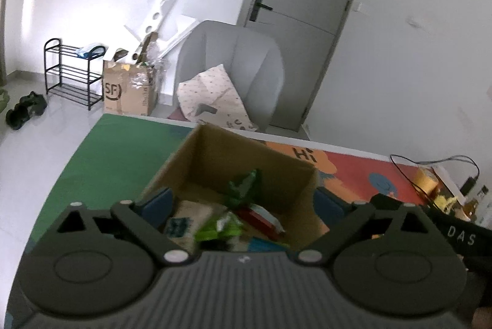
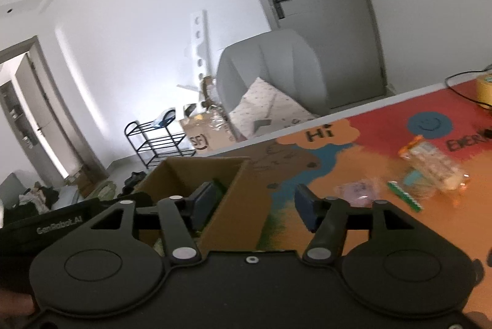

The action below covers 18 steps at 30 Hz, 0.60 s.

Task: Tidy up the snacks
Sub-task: 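Move both open tools back over the remaining clear packs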

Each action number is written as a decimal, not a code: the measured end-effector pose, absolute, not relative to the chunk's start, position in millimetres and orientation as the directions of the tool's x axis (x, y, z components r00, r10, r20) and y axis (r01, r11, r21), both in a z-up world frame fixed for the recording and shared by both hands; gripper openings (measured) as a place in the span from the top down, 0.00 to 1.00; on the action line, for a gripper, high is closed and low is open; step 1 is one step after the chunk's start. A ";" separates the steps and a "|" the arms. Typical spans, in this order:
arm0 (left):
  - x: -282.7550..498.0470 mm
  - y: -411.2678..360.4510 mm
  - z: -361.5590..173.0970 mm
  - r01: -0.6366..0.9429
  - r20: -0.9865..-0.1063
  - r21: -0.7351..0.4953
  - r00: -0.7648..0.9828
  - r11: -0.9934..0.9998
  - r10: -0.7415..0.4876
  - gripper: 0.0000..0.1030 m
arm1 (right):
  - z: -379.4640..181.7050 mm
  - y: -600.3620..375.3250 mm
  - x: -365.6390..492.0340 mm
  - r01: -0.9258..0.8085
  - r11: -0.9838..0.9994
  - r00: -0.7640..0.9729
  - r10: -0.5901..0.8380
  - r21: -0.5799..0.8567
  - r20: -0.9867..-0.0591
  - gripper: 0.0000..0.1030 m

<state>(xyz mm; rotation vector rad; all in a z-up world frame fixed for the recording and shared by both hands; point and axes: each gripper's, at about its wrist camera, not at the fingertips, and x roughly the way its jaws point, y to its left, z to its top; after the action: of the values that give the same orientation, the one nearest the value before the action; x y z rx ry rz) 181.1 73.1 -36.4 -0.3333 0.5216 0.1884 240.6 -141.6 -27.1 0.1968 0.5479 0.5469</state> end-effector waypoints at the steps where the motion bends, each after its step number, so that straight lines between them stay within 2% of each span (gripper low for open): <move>1: 181.7 68.8 -36.1 -0.253 -0.517 -0.260 0.852 0.932 0.088 0.05 | -27.5 -145.1 240.0 -0.433 0.844 0.721 0.534 0.316 -0.440 0.36; 7: 182.7 50.7 -35.2 -0.225 -0.517 -0.244 0.853 0.943 0.070 0.05 | -28.3 -161.0 236.0 -0.411 0.855 0.735 0.516 0.316 -0.441 0.33; 13: 182.3 38.2 -32.8 -0.208 -0.516 -0.249 0.855 0.946 0.052 0.02 | -28.3 -177.8 231.8 -0.394 0.863 0.745 0.501 0.316 -0.440 0.23; 18: 181.8 26.7 -30.8 -0.183 -0.512 -0.250 0.858 0.951 0.031 0.01 | -28.9 -192.6 228.9 -0.377 0.872 0.758 0.484 0.312 -0.437 0.09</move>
<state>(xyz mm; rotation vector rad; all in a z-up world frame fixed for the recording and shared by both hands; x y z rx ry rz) 181.8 26.7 -30.8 -0.2978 0.5283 0.1144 228.9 -192.6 -28.9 0.2101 0.5324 0.4732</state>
